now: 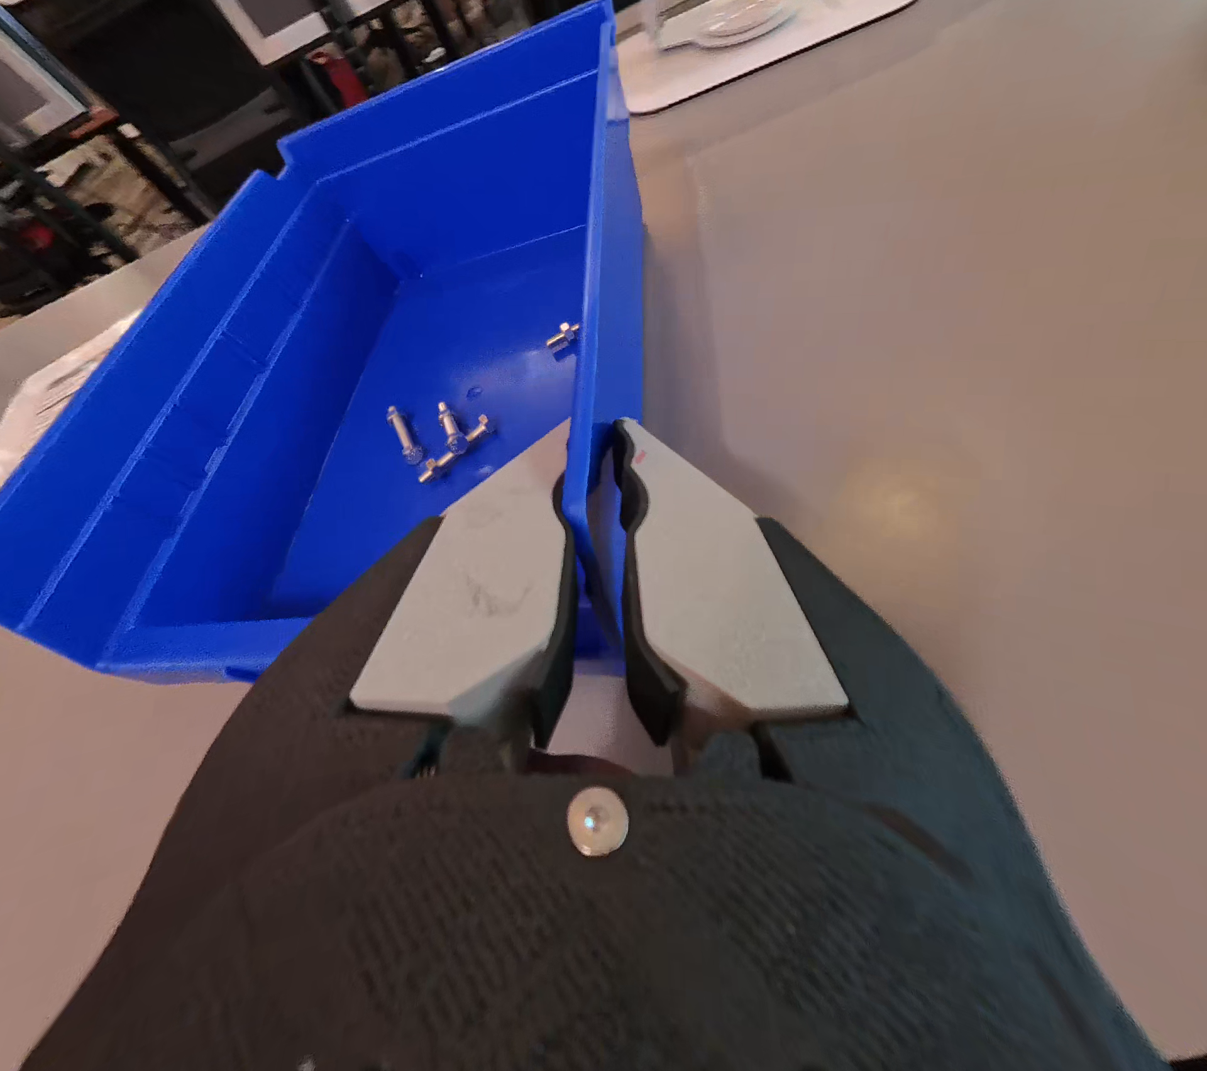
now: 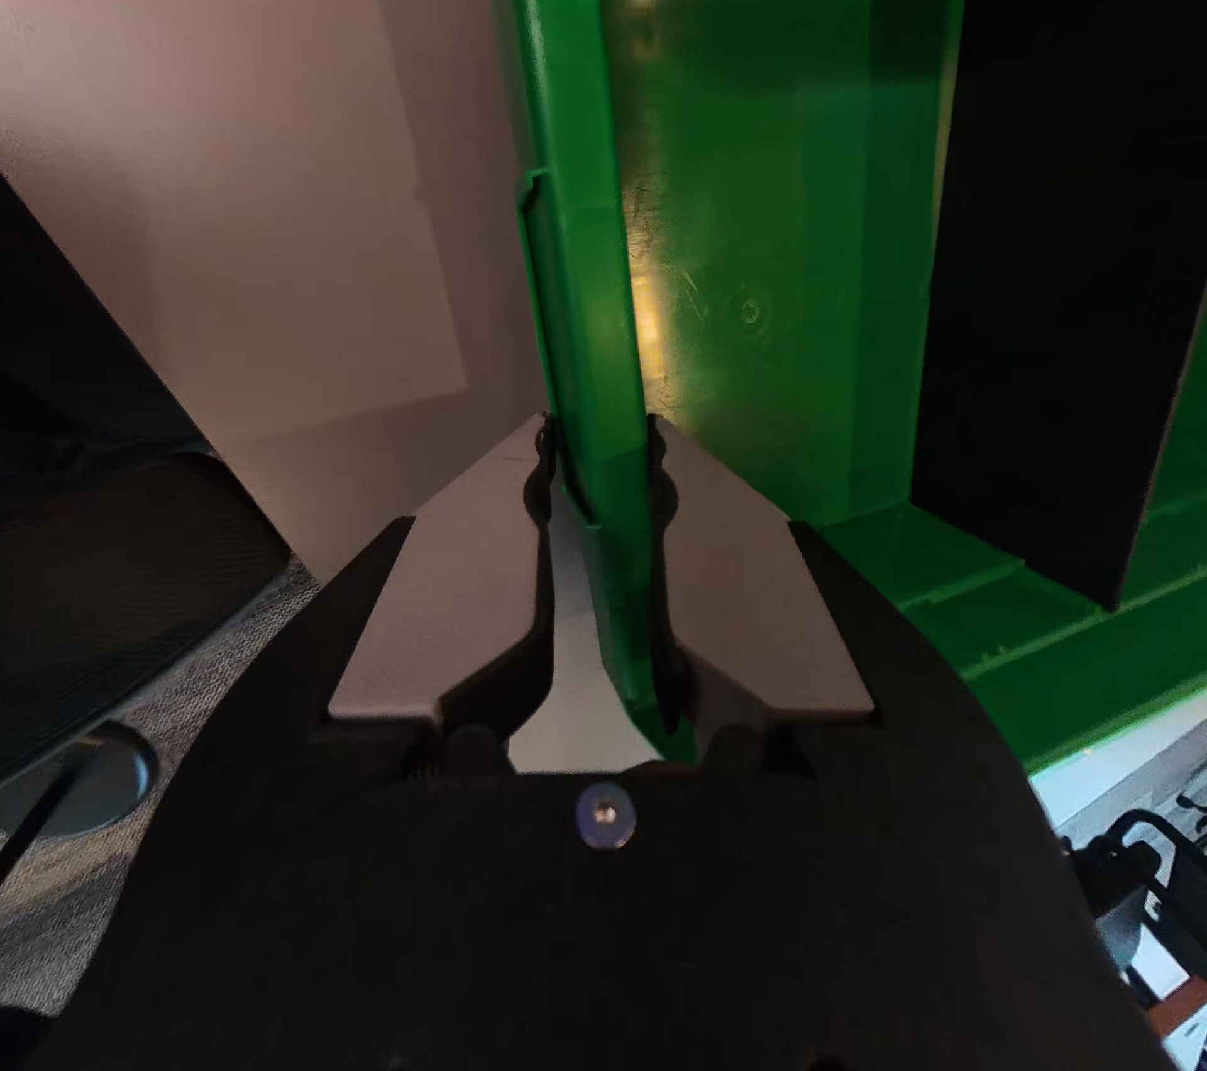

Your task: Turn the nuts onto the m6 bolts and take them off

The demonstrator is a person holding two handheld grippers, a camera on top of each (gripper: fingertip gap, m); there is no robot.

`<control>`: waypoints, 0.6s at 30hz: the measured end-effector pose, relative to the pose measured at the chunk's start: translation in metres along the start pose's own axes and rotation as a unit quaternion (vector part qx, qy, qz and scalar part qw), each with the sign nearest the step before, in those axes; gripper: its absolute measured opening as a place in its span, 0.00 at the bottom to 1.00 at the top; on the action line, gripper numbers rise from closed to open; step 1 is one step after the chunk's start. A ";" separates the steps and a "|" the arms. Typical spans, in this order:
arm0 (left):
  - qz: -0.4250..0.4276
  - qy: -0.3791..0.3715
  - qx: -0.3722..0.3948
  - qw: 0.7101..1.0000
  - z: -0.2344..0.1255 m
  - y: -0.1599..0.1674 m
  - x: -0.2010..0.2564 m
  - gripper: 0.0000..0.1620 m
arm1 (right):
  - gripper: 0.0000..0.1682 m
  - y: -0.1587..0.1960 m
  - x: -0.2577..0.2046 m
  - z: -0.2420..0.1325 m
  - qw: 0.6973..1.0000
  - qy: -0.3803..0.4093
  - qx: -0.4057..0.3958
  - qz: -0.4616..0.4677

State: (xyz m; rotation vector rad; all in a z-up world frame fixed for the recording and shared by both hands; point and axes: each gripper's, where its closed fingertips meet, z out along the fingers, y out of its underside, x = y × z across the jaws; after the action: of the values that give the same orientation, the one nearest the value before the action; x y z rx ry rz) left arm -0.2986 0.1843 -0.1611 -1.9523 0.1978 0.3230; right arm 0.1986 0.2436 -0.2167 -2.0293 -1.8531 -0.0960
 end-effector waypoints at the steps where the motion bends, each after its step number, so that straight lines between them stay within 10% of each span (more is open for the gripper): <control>1: -0.001 -0.014 -0.003 1.000 -0.002 0.002 -0.005 0.03 | 0.16 0.006 0.005 -0.001 1.000 0.008 0.002 0.009; 7: -0.060 -0.021 0.016 0.998 -0.003 -0.003 -0.011 0.02 | 0.18 0.020 0.016 -0.020 0.996 0.040 0.058 0.058; 18: -0.076 0.048 0.029 0.996 0.015 -0.023 0.018 0.16 | 0.40 -0.092 -0.005 -0.034 0.965 0.045 0.224 0.132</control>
State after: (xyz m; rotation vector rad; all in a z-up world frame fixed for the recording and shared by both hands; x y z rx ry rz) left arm -0.2768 0.2071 -0.1523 -1.9147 0.1171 0.1226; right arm 0.1162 0.2321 -0.1649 -1.8871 -1.3776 0.2752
